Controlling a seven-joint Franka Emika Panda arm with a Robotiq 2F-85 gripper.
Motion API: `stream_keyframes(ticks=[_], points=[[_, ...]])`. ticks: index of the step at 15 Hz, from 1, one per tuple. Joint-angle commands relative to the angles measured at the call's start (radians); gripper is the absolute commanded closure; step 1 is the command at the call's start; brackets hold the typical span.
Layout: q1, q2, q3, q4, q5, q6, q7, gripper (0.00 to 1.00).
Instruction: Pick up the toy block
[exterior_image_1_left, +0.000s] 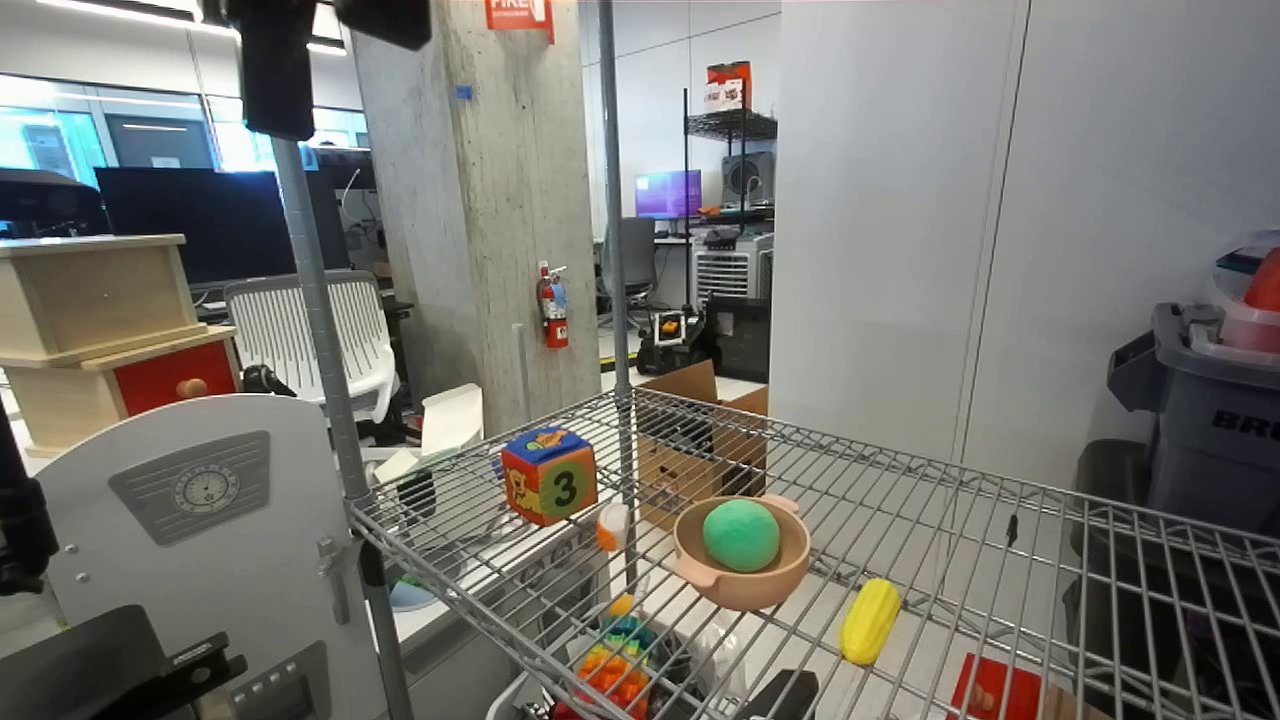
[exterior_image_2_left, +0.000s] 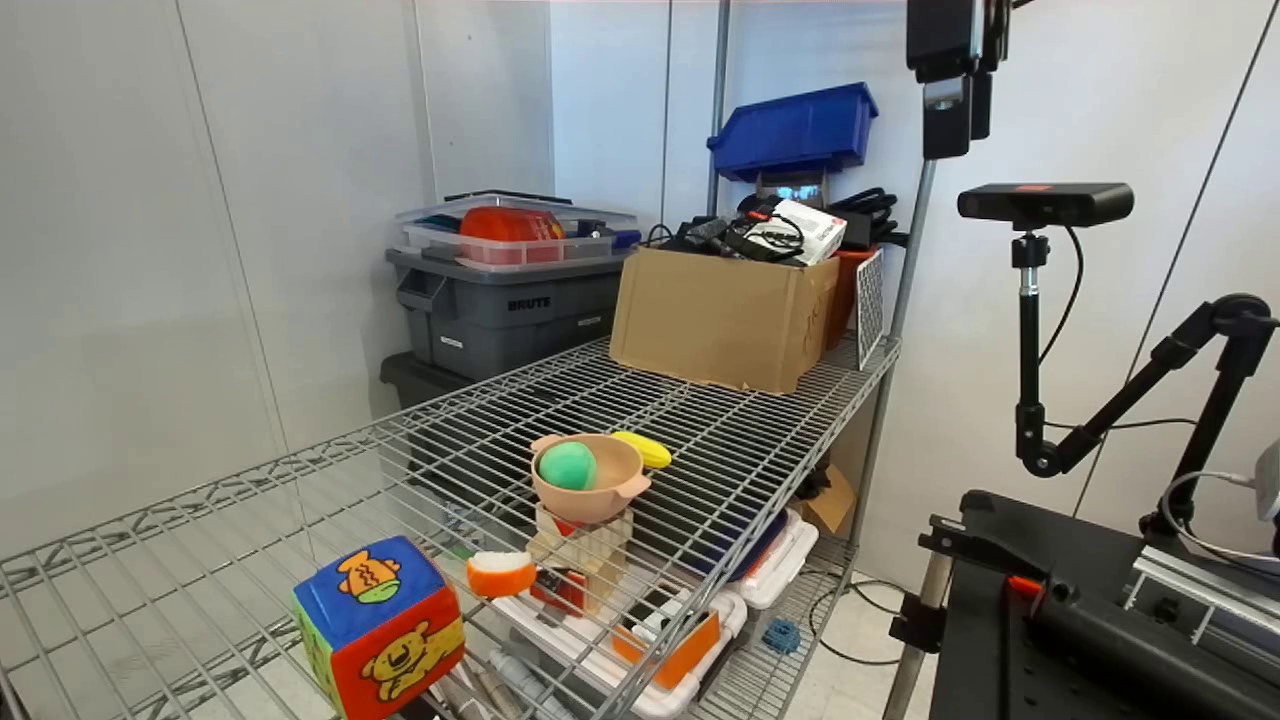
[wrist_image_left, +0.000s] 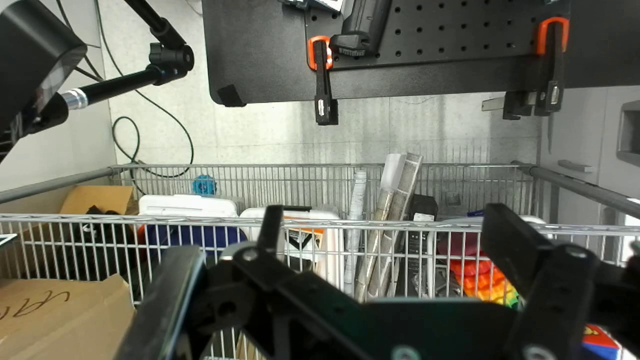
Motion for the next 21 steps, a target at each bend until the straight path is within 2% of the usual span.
stream_keyframes(ticks=[1, 5, 8, 12, 17, 21], points=[[0.013, 0.027, -0.001, 0.012, 0.009, 0.010, 0.019, 0.00], [0.040, 0.092, 0.012, 0.037, 0.043, 0.032, 0.048, 0.00], [0.073, 0.195, 0.035, 0.094, 0.090, 0.085, 0.099, 0.00], [0.120, 0.421, 0.074, 0.243, 0.178, 0.200, 0.219, 0.00], [0.176, 0.733, 0.060, 0.474, 0.176, 0.362, 0.371, 0.00], [0.222, 0.969, 0.039, 0.711, 0.190, 0.364, 0.439, 0.00]])
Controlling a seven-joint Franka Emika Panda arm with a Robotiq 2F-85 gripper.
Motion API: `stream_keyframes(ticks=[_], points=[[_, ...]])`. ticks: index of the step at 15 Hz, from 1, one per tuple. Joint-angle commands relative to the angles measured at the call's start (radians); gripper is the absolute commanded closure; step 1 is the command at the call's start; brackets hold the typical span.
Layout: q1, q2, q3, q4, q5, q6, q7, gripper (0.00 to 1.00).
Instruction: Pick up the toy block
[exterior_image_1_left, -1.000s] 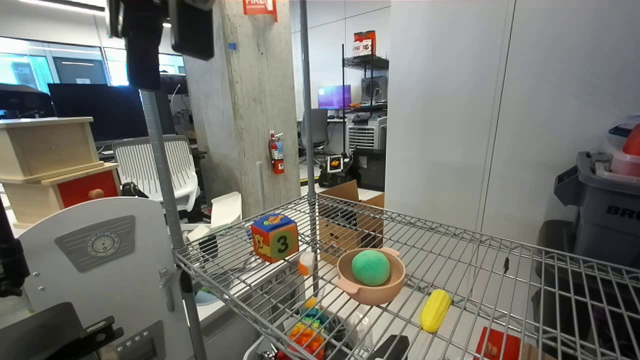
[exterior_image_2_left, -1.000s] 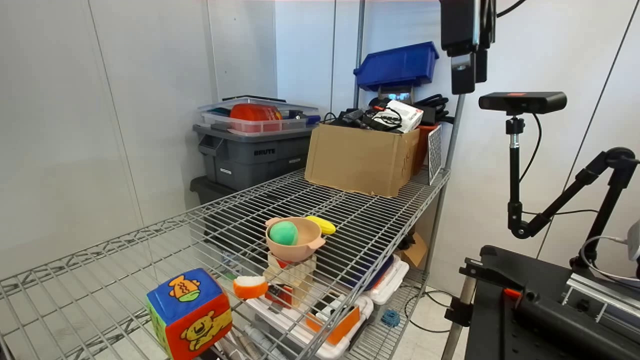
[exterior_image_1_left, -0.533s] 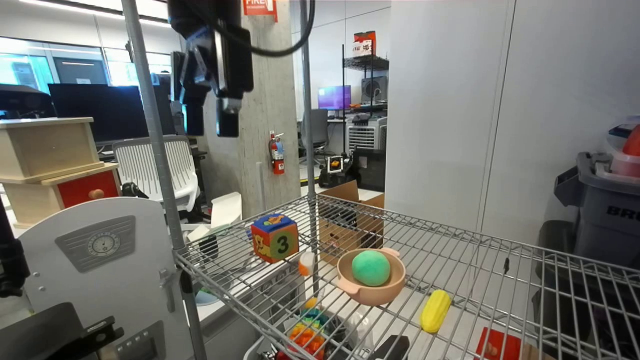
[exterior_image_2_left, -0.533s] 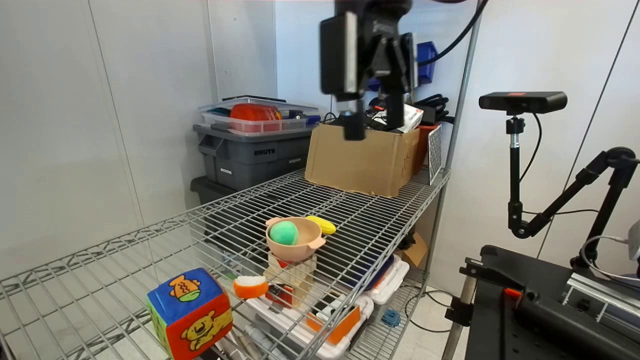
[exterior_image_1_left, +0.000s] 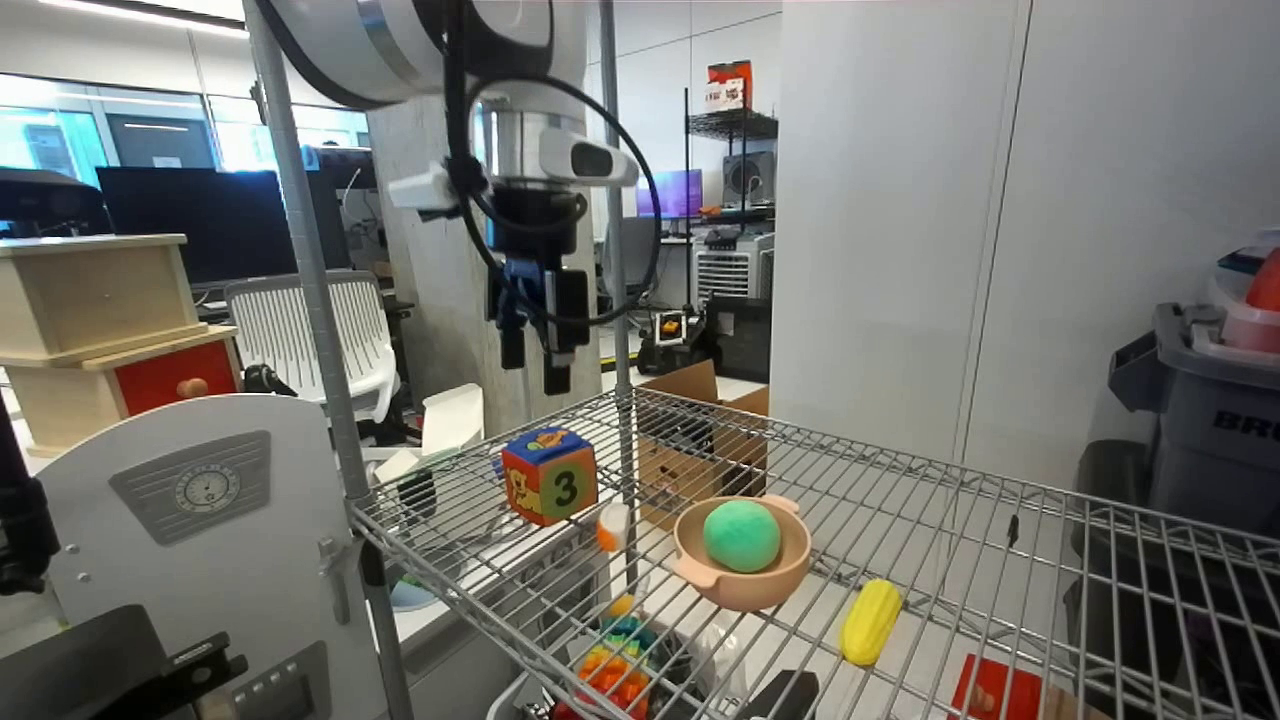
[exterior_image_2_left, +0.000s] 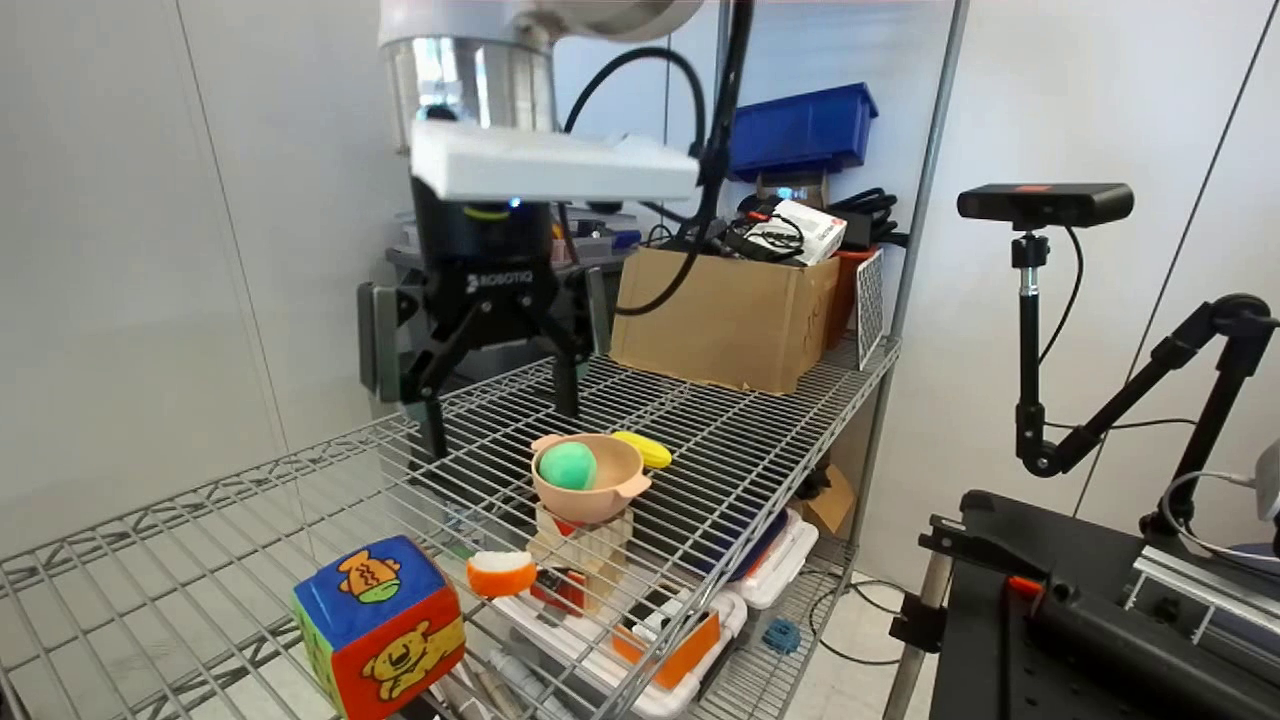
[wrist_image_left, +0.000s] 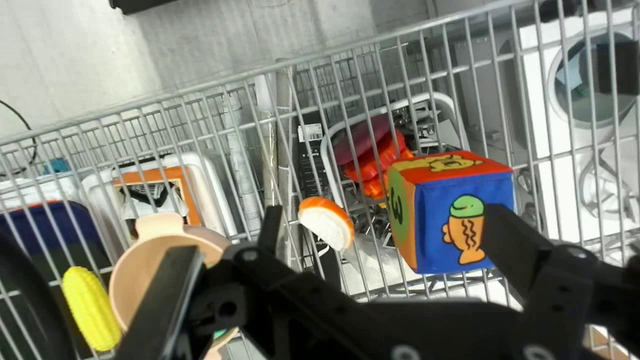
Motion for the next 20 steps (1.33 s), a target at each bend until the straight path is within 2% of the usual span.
stream_keyframes(ticks=[1, 8, 14, 15, 16, 20], points=[[0.053, 0.216, -0.030, 0.255, 0.026, -0.022, 0.058, 0.00], [0.099, 0.551, -0.065, 0.625, 0.055, -0.075, 0.138, 0.00], [0.118, 0.758, -0.062, 0.913, 0.071, -0.193, 0.198, 0.00], [0.114, 0.788, -0.049, 0.972, 0.053, -0.235, 0.212, 0.08], [0.119, 0.812, -0.047, 1.020, 0.053, -0.273, 0.218, 0.26], [0.119, 0.870, -0.038, 1.151, 0.063, -0.407, 0.238, 0.58]])
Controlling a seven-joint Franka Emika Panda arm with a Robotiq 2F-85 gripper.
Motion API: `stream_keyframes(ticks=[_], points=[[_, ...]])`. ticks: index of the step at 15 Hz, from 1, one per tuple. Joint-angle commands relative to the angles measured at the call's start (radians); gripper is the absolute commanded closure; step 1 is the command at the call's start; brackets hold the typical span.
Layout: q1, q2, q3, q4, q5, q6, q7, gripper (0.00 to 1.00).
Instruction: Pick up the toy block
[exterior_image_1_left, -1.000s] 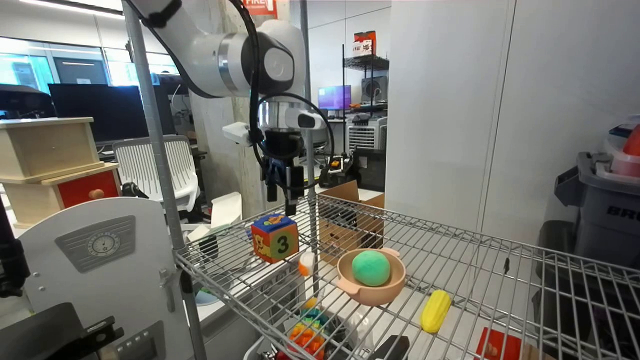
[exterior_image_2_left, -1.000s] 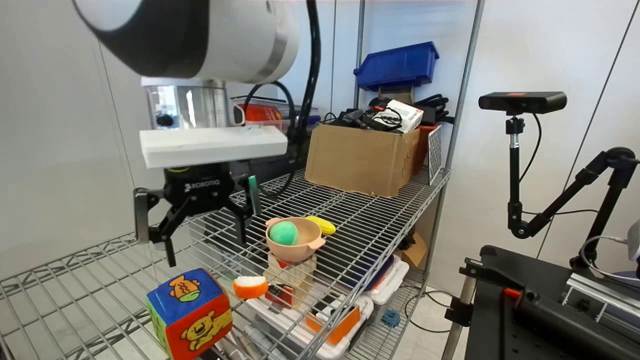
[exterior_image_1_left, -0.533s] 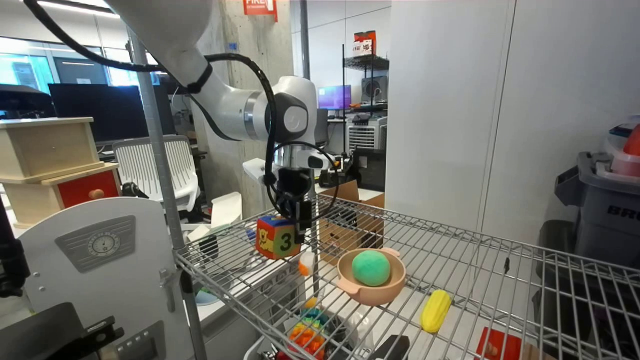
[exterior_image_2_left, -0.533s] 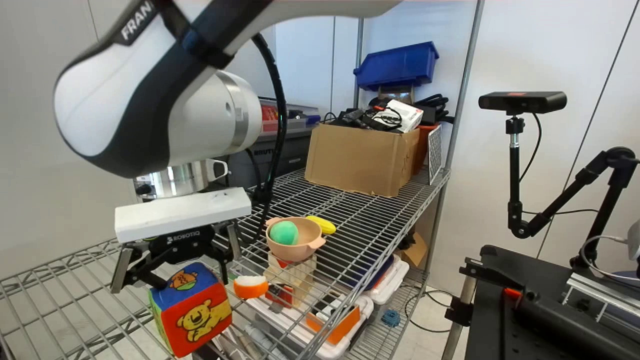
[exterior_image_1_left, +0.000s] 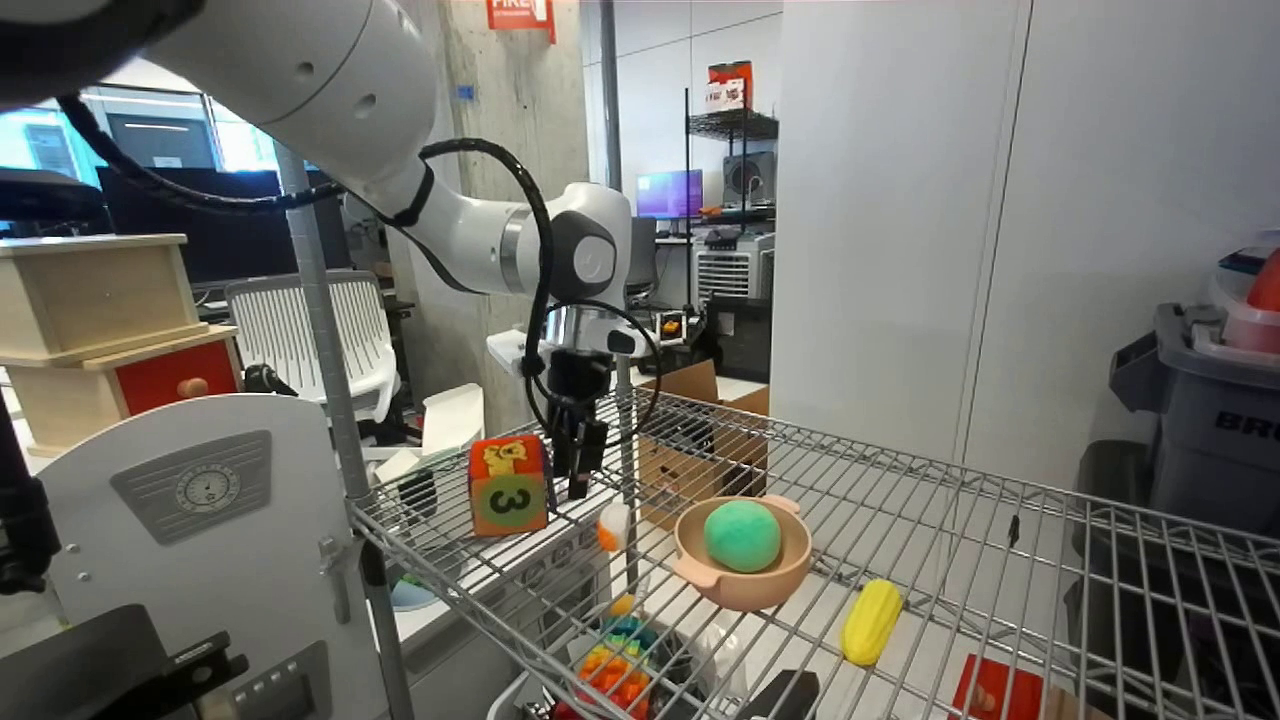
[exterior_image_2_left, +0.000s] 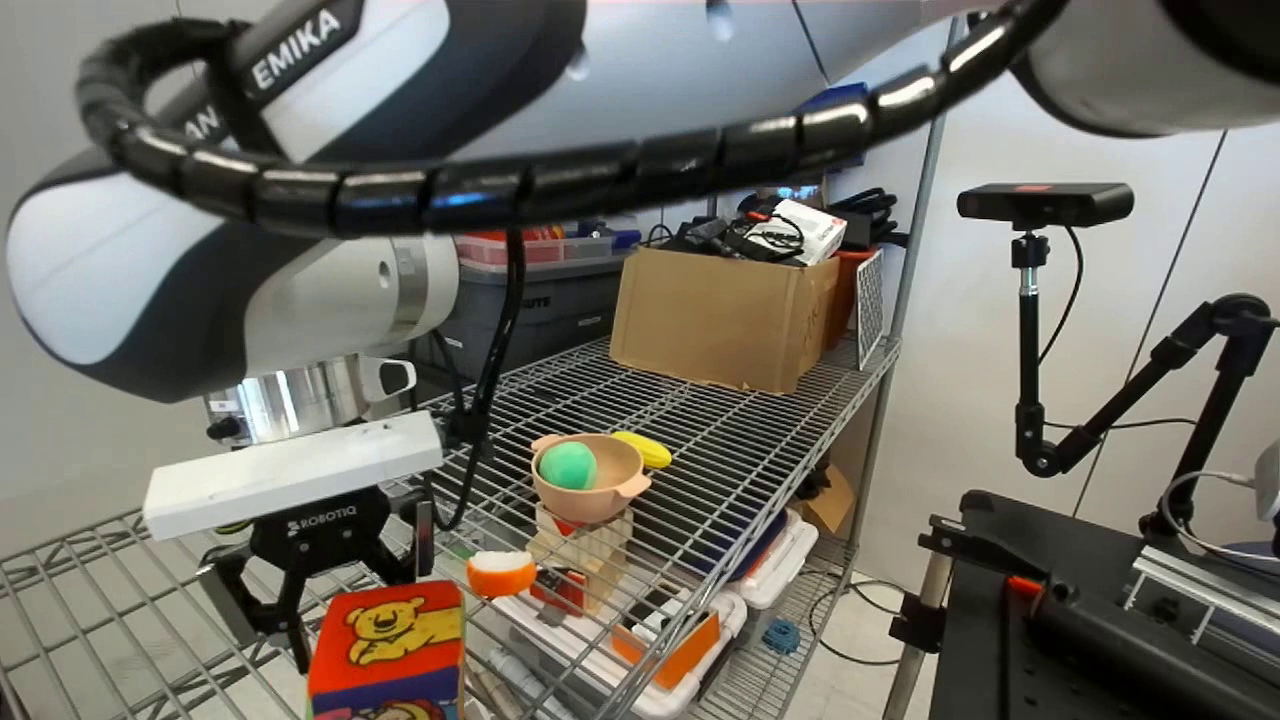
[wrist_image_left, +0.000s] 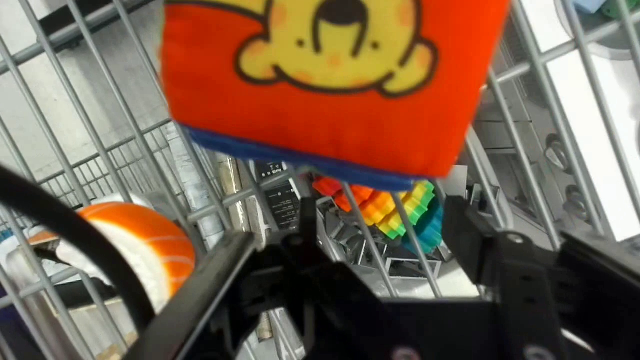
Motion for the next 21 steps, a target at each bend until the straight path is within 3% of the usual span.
stream_keyframes(ticks=[1, 5, 9, 10, 11, 14, 15, 16, 18, 21], points=[[-0.003, 0.074, 0.008, 0.175, 0.013, -0.135, 0.028, 0.65], [0.001, 0.070, -0.009, 0.232, 0.013, -0.180, 0.024, 0.95], [-0.010, 0.023, 0.001, 0.195, 0.004, -0.169, 0.011, 1.00], [-0.016, 0.011, 0.002, 0.175, 0.006, -0.163, 0.003, 0.74], [-0.019, -0.001, 0.000, 0.155, 0.003, -0.157, -0.003, 0.73], [-0.026, -0.032, -0.008, 0.096, -0.006, -0.137, -0.010, 0.53], [-0.019, 0.021, -0.004, 0.166, -0.002, -0.134, 0.005, 0.45], [-0.022, 0.019, -0.005, 0.162, -0.002, -0.133, 0.005, 0.63], [-0.022, 0.021, -0.005, 0.161, -0.002, -0.133, 0.005, 0.48], [-0.020, 0.022, -0.005, 0.161, -0.002, -0.133, 0.005, 0.45]])
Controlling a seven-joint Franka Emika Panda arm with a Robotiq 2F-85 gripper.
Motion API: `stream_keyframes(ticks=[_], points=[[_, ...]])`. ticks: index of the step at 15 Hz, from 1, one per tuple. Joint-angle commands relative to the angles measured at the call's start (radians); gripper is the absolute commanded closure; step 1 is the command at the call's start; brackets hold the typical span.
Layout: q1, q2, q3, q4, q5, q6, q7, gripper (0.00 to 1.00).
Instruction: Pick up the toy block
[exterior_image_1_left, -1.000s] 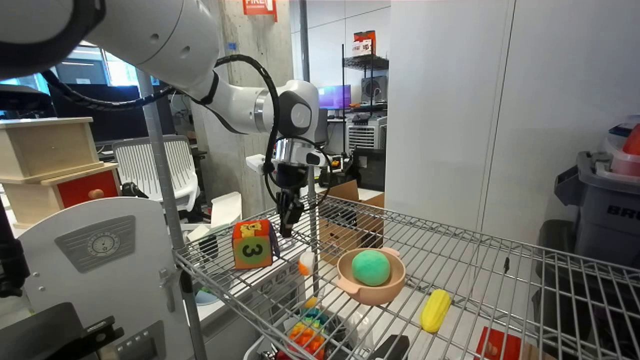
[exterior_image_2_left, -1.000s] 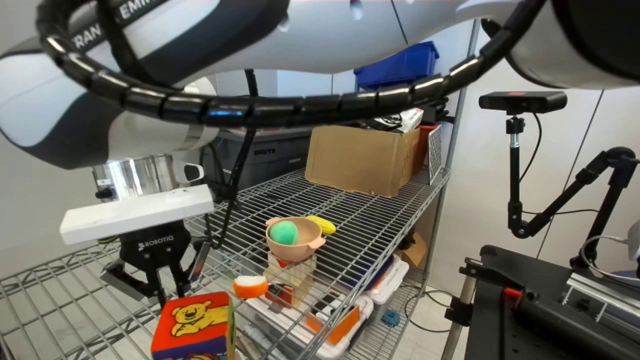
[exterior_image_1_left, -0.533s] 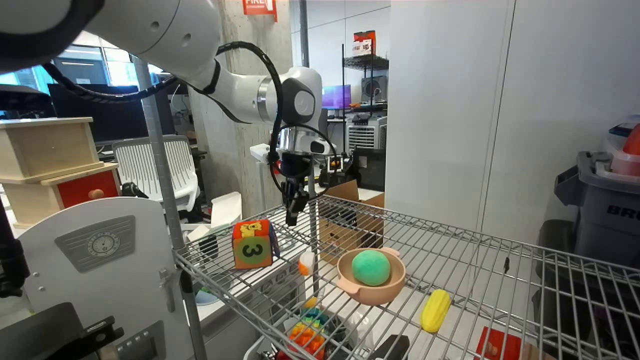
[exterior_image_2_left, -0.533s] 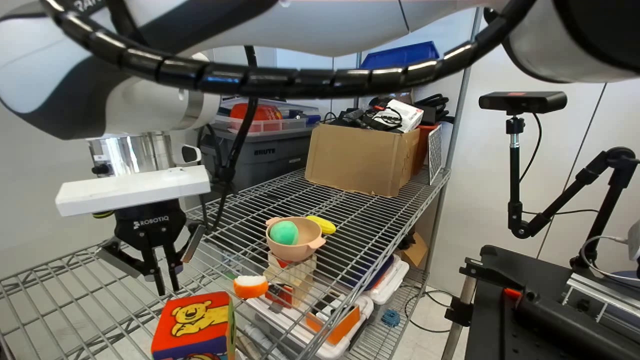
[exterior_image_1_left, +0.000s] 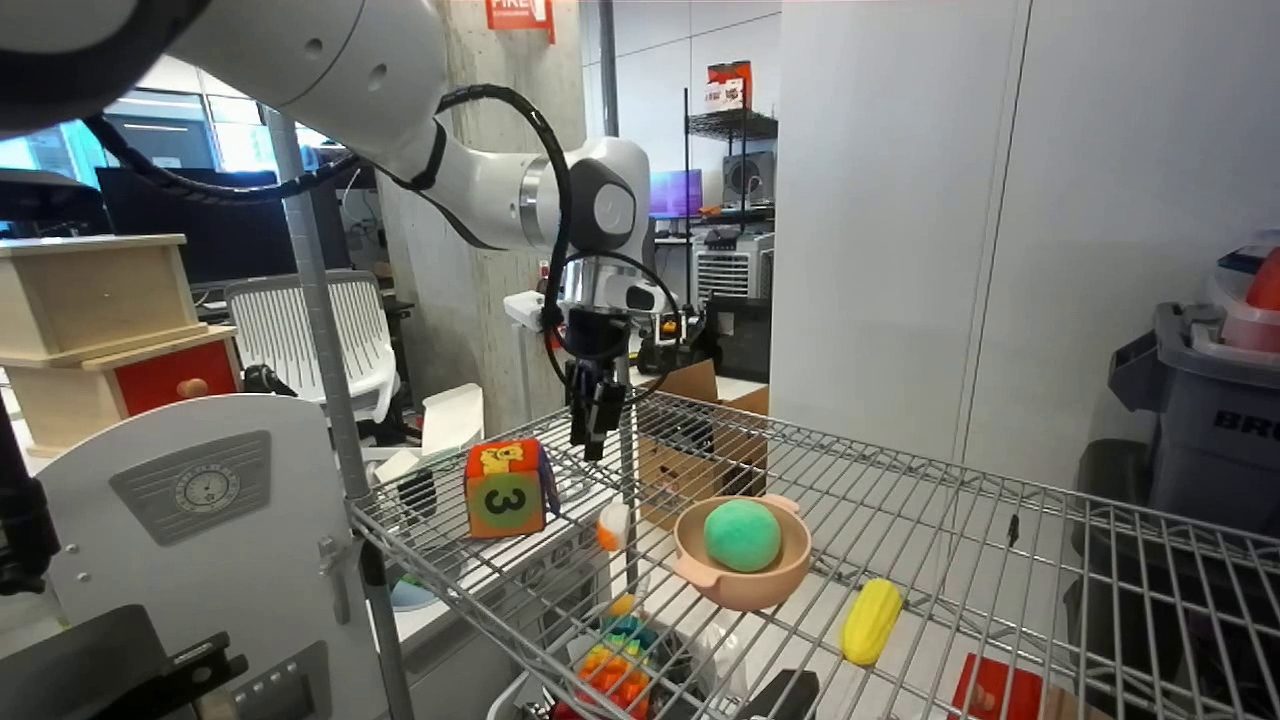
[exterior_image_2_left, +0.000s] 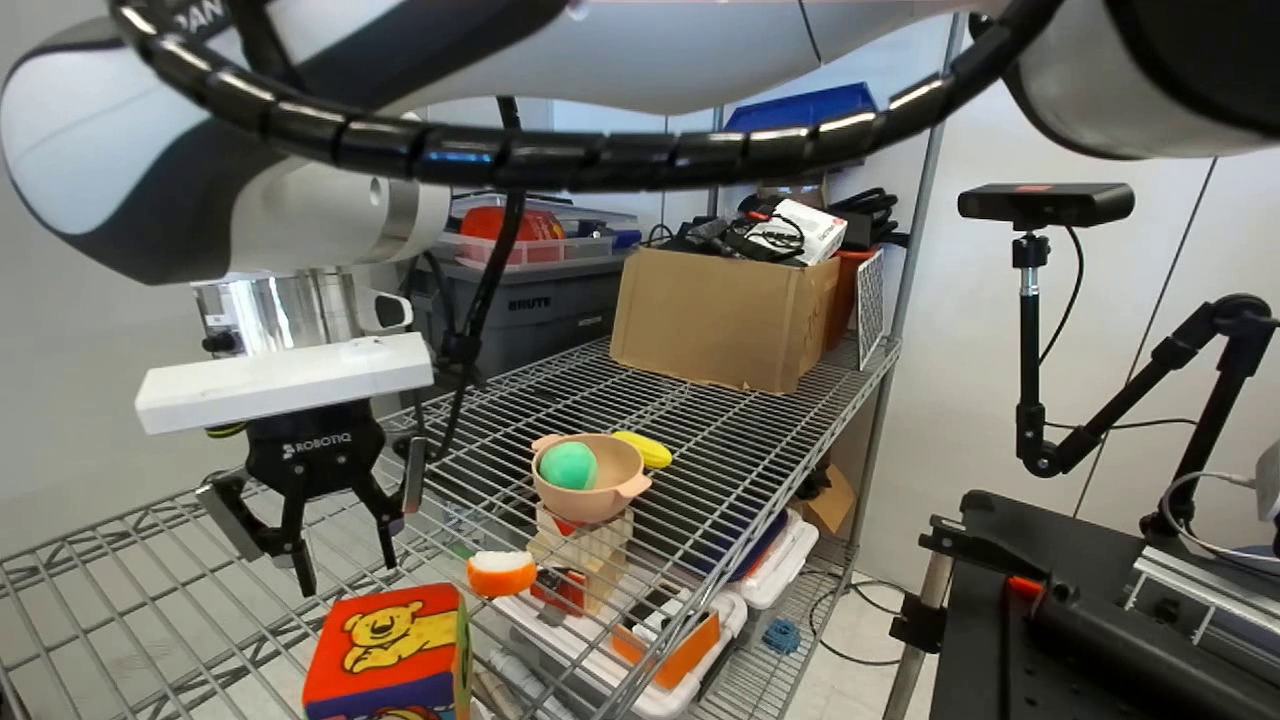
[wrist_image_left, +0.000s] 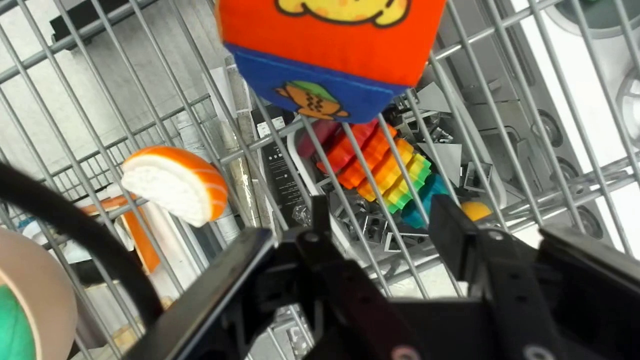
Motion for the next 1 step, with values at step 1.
stream_keyframes(ticks=[1], points=[[0.000, 0.000, 0.000, 0.000, 0.000, 0.000, 0.000, 0.45]])
